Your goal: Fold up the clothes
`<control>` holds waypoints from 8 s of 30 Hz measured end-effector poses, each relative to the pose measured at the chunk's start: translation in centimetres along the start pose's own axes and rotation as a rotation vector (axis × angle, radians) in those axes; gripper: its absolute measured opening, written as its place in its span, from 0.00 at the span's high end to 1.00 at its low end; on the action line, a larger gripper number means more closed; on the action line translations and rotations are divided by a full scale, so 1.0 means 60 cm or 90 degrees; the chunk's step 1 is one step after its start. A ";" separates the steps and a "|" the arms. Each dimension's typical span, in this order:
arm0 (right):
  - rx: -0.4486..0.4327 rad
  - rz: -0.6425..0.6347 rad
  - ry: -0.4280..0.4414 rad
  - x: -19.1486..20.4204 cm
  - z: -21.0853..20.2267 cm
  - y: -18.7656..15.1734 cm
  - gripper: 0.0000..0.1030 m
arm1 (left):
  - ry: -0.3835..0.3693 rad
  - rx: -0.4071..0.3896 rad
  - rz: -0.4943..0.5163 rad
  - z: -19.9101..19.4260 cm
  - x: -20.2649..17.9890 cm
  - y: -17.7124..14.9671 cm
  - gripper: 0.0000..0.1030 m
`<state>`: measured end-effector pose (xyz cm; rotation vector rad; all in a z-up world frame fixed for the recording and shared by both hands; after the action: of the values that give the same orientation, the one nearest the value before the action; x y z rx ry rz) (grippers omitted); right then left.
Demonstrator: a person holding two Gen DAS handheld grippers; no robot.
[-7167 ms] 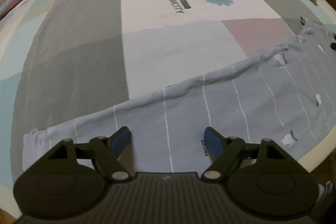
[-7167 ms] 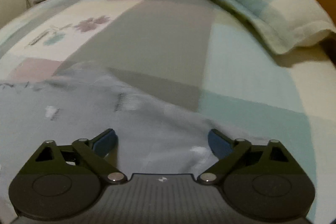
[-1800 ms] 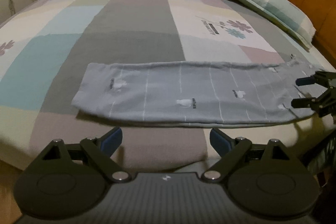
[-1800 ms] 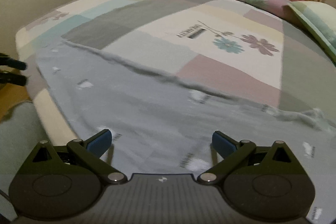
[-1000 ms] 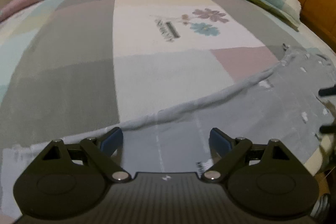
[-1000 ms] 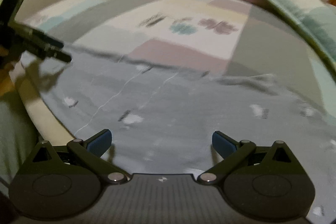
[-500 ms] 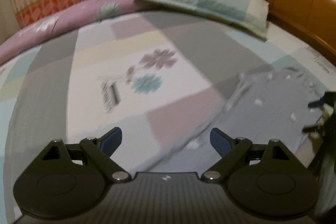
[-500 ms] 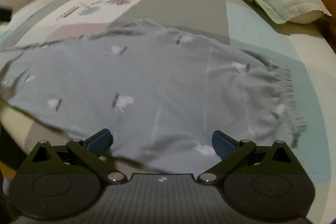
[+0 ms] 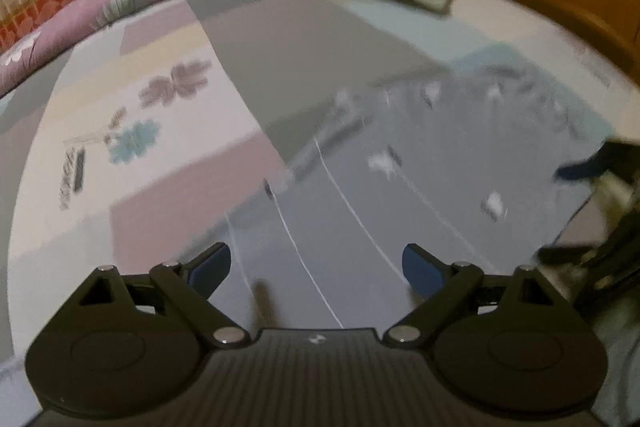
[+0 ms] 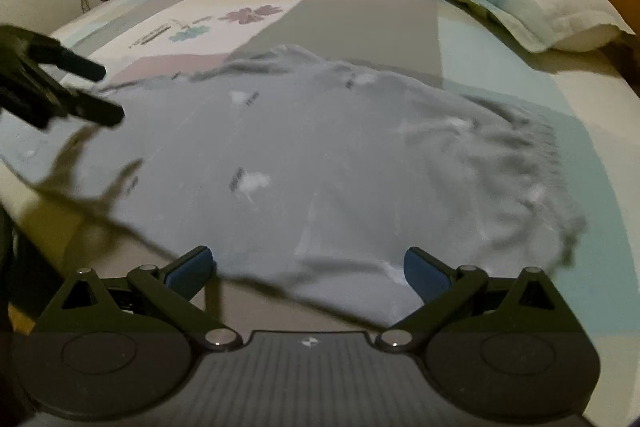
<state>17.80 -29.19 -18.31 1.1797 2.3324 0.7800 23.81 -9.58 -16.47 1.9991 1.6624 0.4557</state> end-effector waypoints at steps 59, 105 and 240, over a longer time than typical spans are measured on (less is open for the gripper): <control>-0.118 0.192 -0.066 -0.231 0.070 0.130 0.03 | -0.036 0.004 -0.055 0.016 0.012 -0.061 0.01; 0.041 0.151 -0.186 -0.045 0.016 0.003 0.00 | 0.044 -0.023 -0.176 -0.037 0.122 -0.070 0.01; 0.072 0.296 -0.311 -0.032 0.015 -0.011 0.00 | 0.135 -0.027 -0.310 -0.102 0.509 -0.167 0.01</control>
<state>19.00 -30.80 -19.20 1.7675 1.7407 0.4300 18.40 22.59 -18.89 1.4793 2.1653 0.5263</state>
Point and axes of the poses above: each gripper's, at about its wrist camera, not at the fingertips, and z roughly the way its jaws point, x to its left, y to its top, the point moved 10 cm from there along z, roughly the way its jaws point, and after that the axes turned 15 degrees about -z, right-handed, at the moved point
